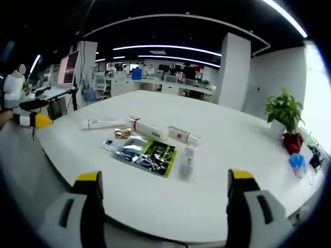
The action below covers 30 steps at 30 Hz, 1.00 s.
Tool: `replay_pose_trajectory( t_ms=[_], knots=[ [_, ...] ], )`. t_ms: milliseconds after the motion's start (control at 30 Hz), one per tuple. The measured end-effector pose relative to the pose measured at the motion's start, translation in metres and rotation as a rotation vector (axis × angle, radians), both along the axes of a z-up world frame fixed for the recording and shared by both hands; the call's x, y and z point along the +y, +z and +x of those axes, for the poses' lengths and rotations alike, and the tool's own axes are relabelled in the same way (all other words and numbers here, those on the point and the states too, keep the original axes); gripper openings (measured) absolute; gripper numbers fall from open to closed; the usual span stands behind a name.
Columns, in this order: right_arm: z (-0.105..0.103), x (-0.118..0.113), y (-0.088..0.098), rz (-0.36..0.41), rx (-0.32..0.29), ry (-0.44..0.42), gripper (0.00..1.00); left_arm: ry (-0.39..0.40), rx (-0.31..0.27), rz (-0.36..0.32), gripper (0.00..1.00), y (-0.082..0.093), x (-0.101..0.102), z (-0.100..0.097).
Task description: Arrange the skincare products in the storage area until every visible bottle or jar stands upright without overlapping.
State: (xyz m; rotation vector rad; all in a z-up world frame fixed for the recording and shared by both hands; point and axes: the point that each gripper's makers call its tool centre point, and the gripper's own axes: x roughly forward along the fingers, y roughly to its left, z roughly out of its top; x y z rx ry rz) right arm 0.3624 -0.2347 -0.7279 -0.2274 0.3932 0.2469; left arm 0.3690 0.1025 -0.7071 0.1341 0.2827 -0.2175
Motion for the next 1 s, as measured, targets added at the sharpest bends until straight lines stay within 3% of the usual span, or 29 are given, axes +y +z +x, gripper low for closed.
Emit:
replay_pose_trajectory(
  t_ms=[1000],
  knots=[
    [-0.0003, 0.0001, -0.0015, -0.009, 0.009, 0.008, 1.0, 0.002, -0.014, 0.013, 0.97, 0.0051, -0.002, -0.0015]
  ],
)
